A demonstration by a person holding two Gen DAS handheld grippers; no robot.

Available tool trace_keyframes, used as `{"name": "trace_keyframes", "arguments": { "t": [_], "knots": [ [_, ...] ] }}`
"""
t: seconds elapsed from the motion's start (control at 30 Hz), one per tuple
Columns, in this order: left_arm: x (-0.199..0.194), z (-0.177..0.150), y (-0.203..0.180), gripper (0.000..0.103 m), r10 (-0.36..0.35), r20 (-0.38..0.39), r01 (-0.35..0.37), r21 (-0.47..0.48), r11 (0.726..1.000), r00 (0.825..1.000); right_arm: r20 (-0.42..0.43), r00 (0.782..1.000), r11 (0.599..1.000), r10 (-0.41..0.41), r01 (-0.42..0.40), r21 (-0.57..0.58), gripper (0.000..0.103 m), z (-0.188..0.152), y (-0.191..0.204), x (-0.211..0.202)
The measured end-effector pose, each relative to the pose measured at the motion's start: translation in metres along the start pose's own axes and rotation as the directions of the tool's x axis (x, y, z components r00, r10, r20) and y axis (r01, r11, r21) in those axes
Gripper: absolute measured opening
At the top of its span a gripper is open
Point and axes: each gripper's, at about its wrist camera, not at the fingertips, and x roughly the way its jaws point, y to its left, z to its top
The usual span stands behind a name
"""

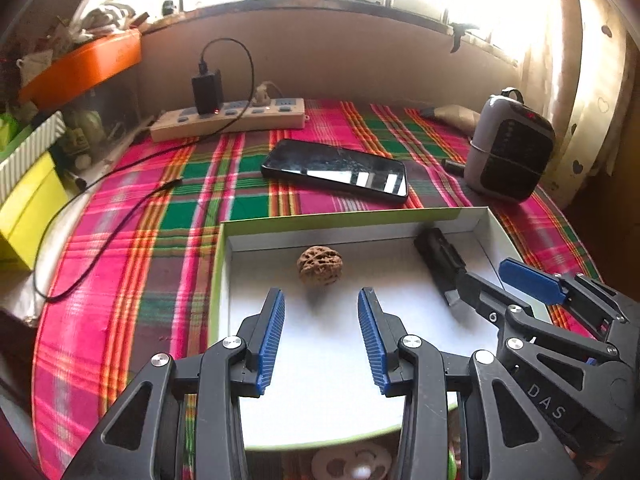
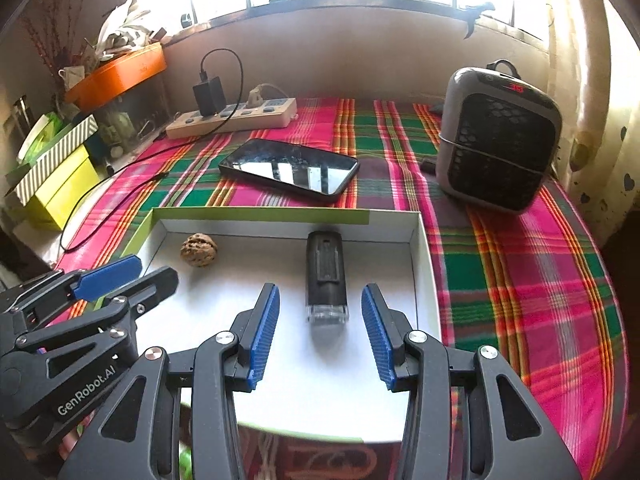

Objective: Organize objects
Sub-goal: 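Open both grippers to drop the walnut and device into the tray, then withdraw both grippers from the tray toward the remaining items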

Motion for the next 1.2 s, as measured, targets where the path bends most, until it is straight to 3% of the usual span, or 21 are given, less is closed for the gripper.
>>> {"name": "trace_keyframes", "arguments": {
  "t": [1.2],
  "knots": [
    [-0.060,-0.056,-0.015,0.037,-0.018,0.063,0.017,0.021,1.000,0.998,0.059,0.998,1.000,-0.003,0.002,0.028,0.044,-0.058,-0.006,-0.063]
  ]
}}
